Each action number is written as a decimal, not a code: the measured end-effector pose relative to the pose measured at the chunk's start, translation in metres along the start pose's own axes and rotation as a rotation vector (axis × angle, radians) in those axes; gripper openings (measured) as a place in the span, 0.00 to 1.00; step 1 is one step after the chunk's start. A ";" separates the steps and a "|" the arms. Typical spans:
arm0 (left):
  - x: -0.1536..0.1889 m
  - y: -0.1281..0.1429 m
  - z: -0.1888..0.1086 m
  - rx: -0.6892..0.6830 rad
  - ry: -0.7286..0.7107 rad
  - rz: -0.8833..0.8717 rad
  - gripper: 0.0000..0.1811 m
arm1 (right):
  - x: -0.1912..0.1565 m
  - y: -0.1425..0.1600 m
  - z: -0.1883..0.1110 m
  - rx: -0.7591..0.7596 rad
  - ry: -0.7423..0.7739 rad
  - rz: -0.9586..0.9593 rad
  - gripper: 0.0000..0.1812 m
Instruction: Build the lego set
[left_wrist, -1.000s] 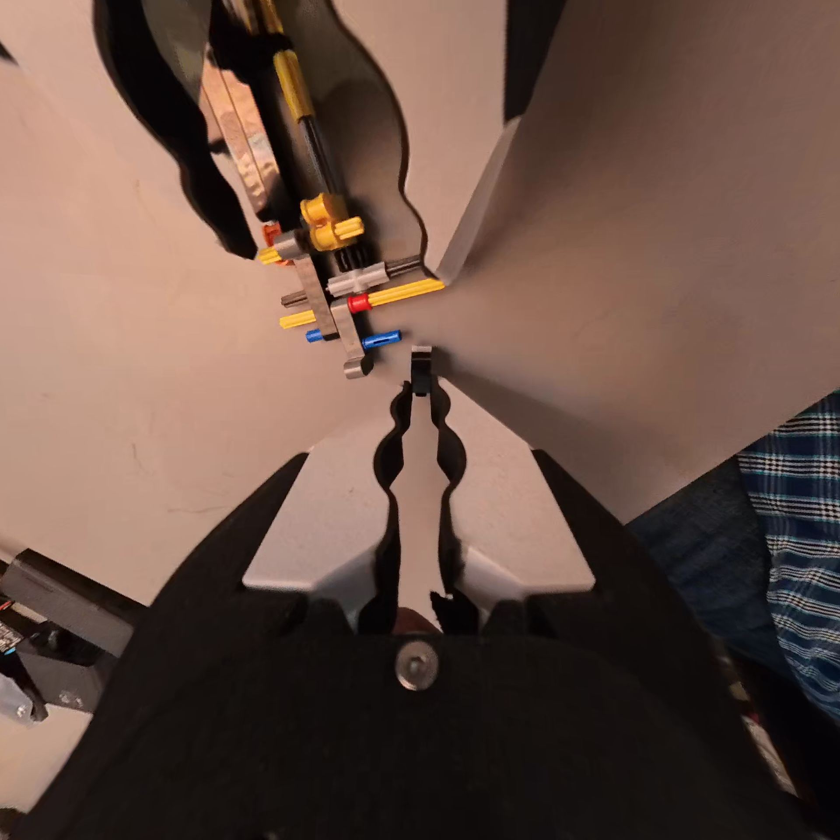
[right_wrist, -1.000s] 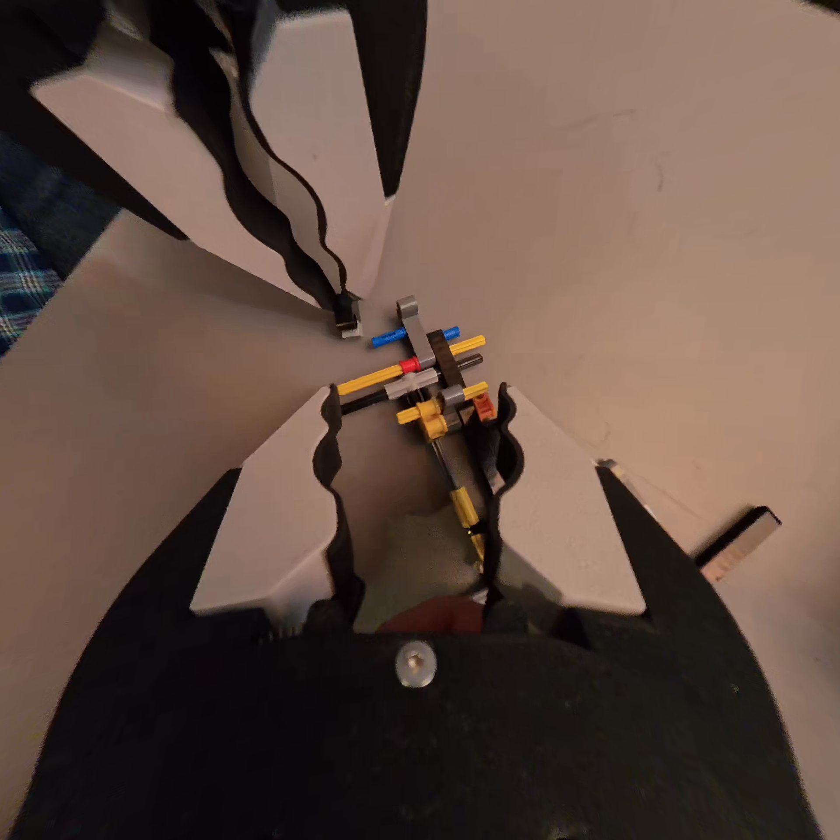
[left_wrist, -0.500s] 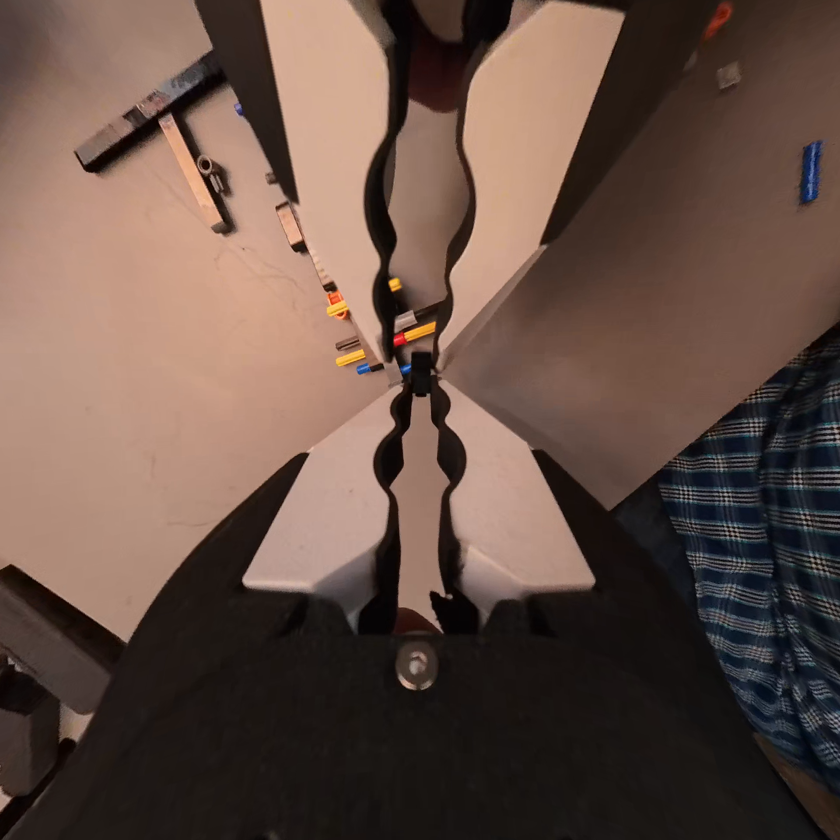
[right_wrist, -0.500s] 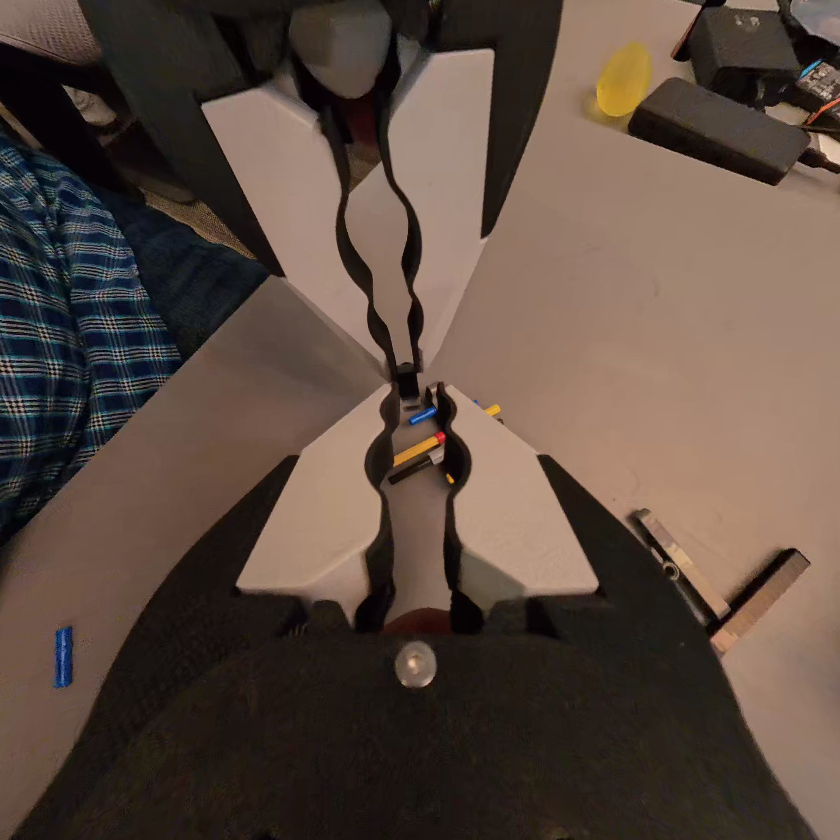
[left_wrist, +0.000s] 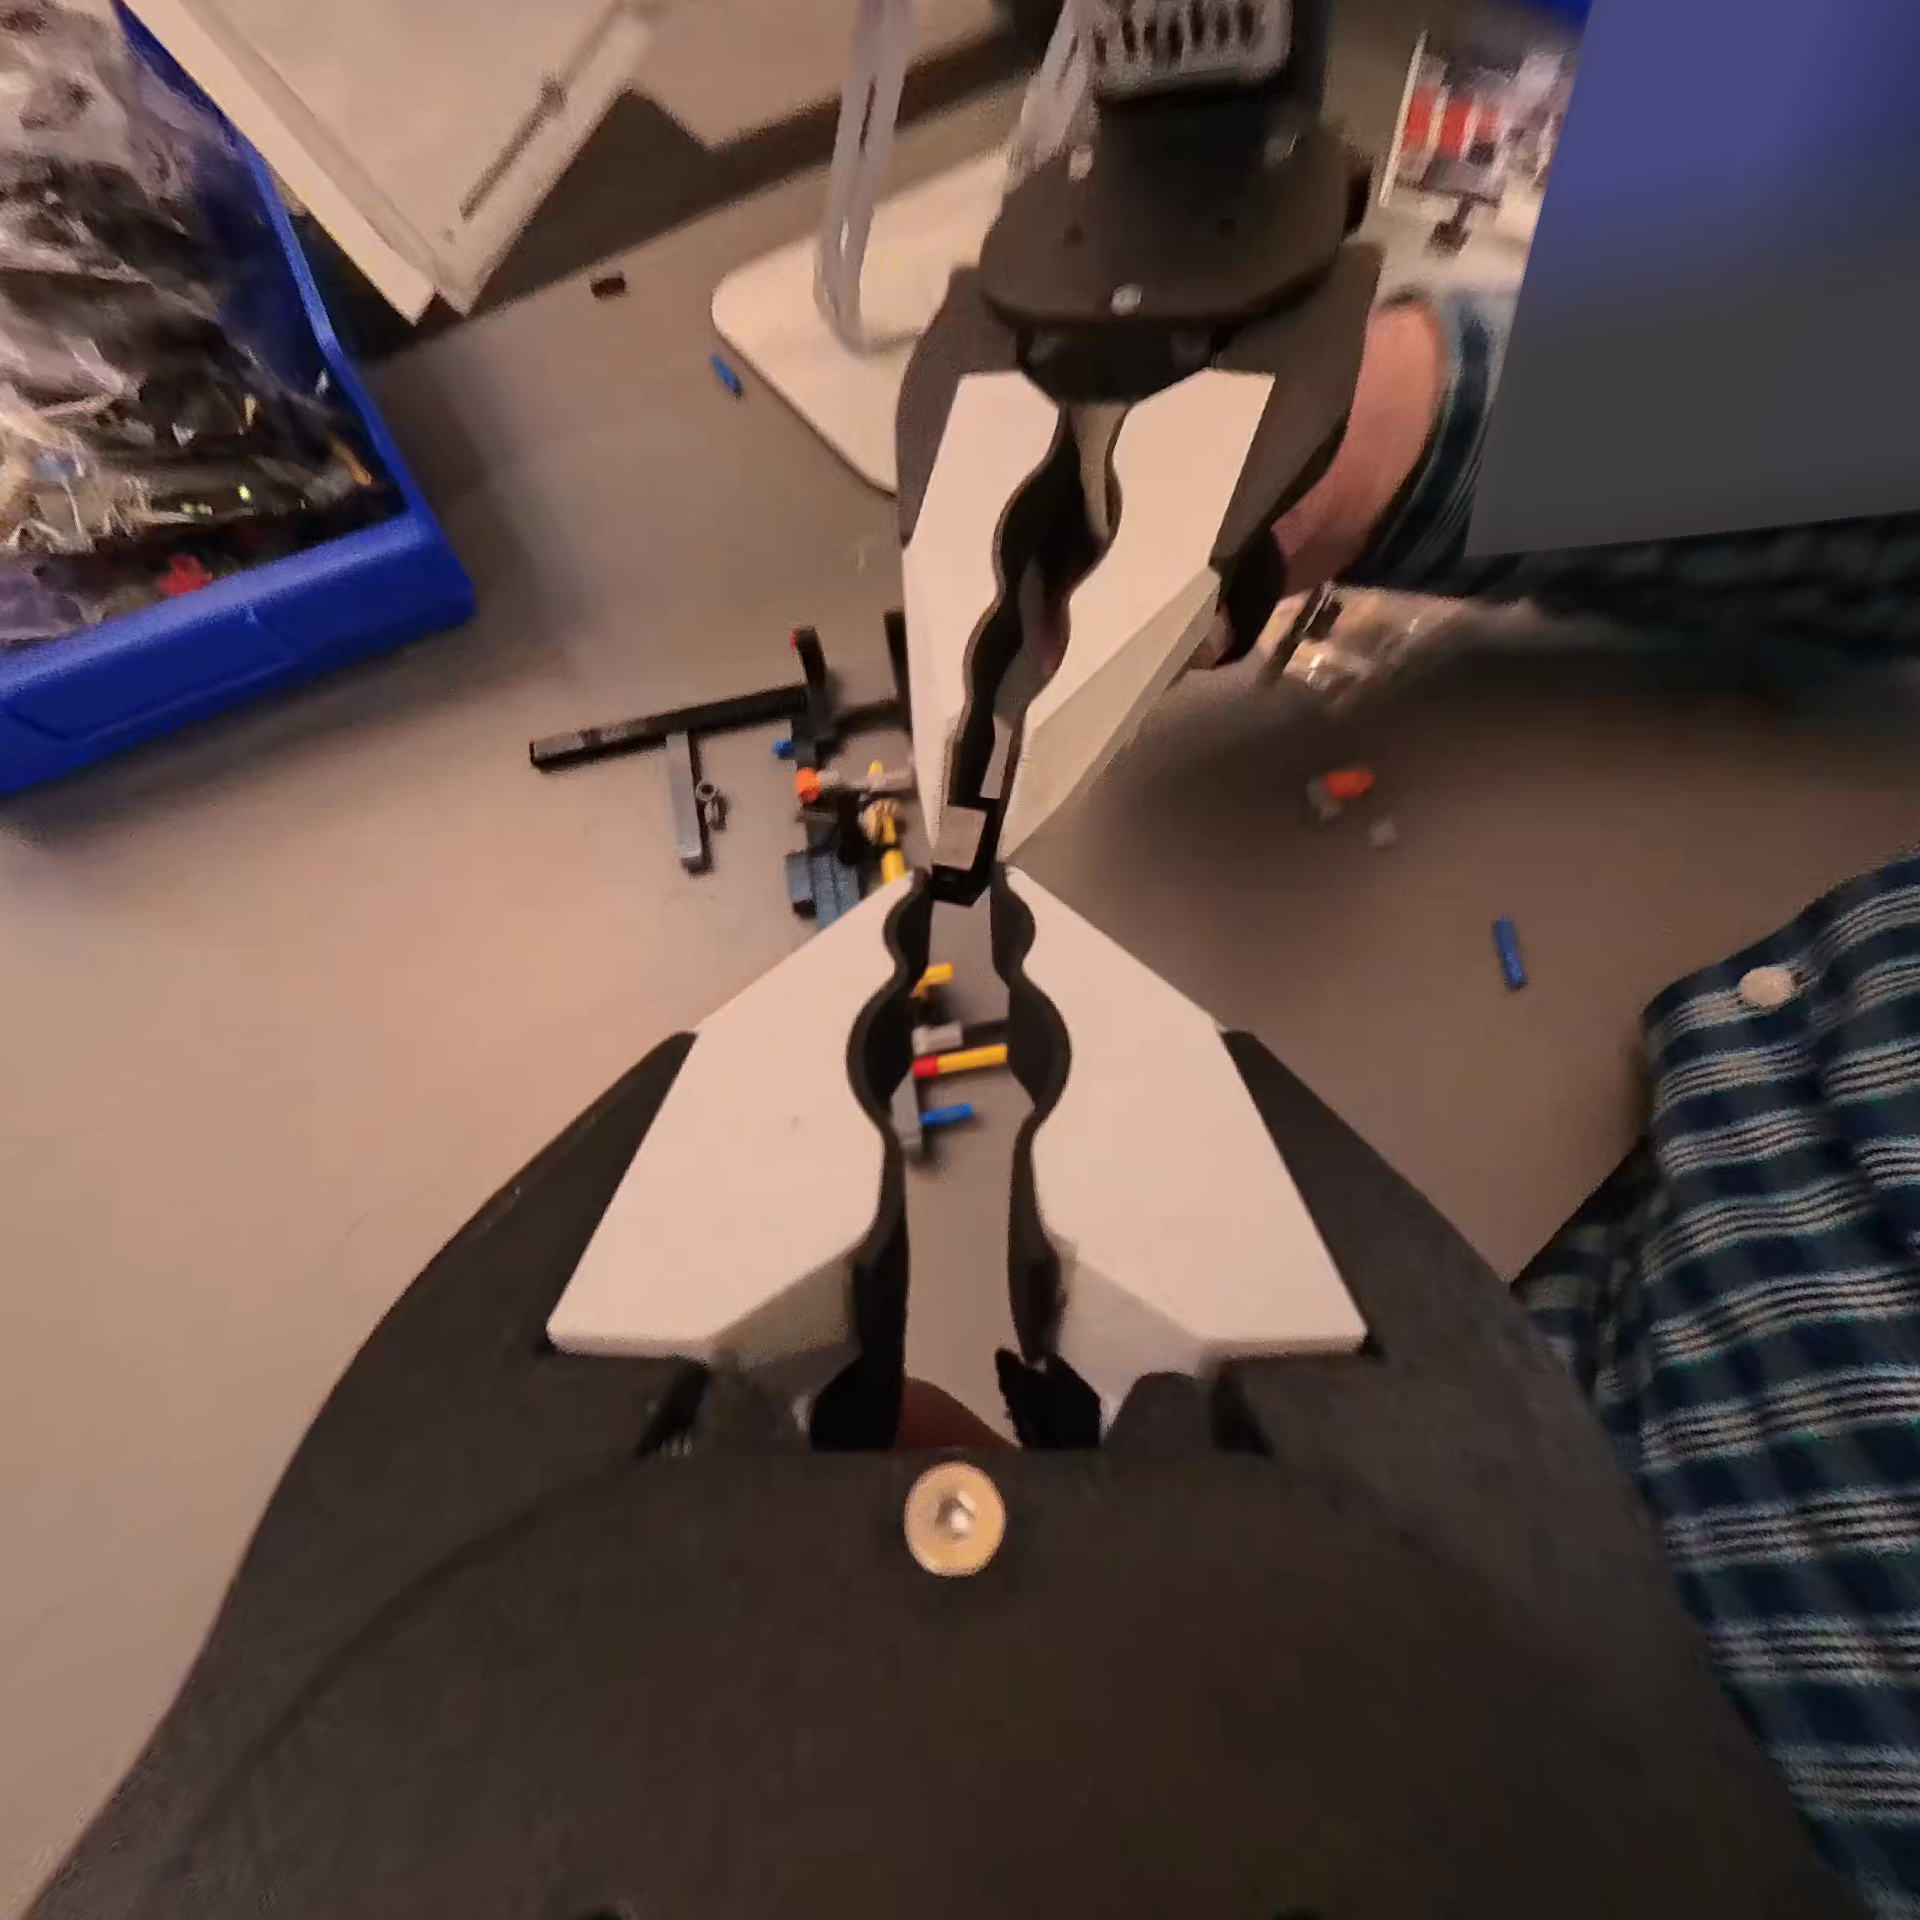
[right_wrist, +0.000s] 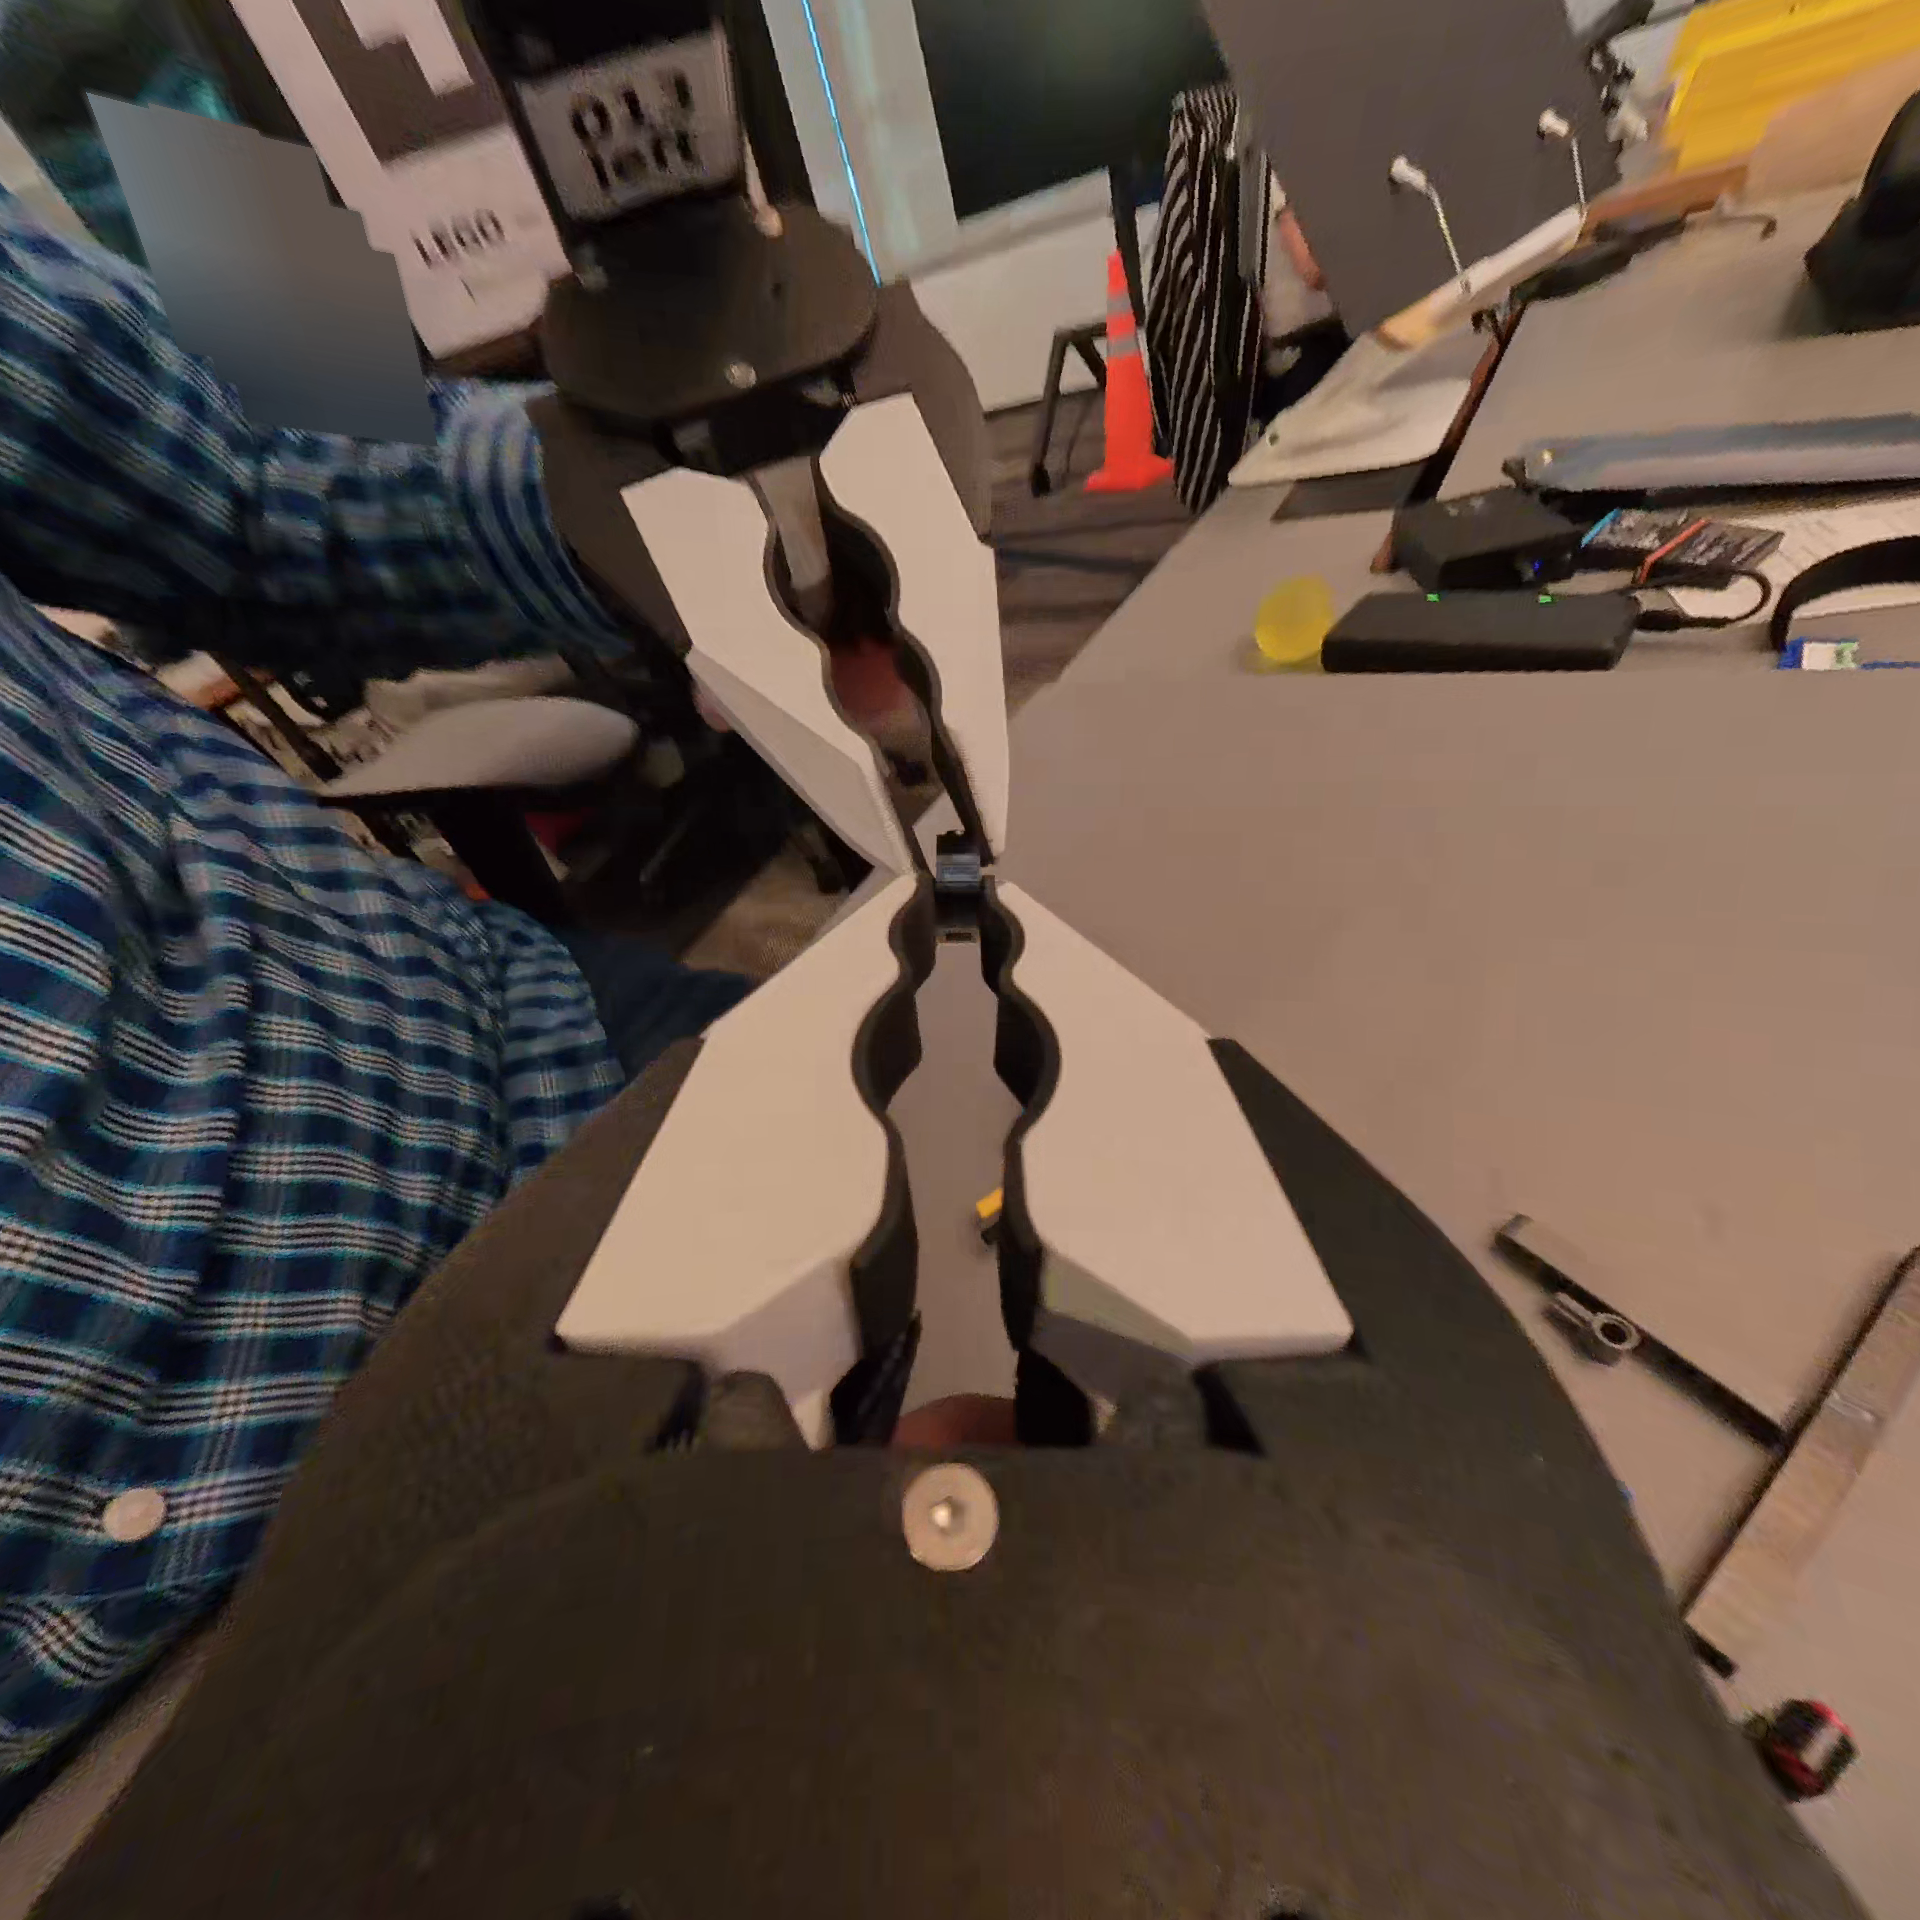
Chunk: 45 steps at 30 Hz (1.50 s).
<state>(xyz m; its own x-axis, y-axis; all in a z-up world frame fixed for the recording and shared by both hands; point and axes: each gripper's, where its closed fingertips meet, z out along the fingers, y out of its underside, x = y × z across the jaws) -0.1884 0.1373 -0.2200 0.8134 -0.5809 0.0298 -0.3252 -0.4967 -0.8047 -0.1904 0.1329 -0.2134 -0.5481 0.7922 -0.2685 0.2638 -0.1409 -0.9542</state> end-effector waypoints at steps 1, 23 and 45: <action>0.002 -0.004 -0.001 0.033 0.014 -0.020 0.05 | -0.002 -0.003 -0.002 0.025 -0.010 0.012 0.03; 0.014 0.007 -0.009 -0.013 0.017 -0.043 0.03 | 0.028 0.027 -0.021 -0.135 0.175 -0.058 0.14; 0.013 0.111 0.032 -0.801 -0.016 0.125 0.03 | 0.060 0.088 0.016 -0.573 0.180 -0.227 0.14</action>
<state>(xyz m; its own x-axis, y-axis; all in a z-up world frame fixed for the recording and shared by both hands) -0.1985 0.0959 -0.3278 0.7529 -0.6566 -0.0454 -0.6560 -0.7430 -0.1328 -0.2129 0.1583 -0.3153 -0.5114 0.8593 0.0061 0.5666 0.3426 -0.7494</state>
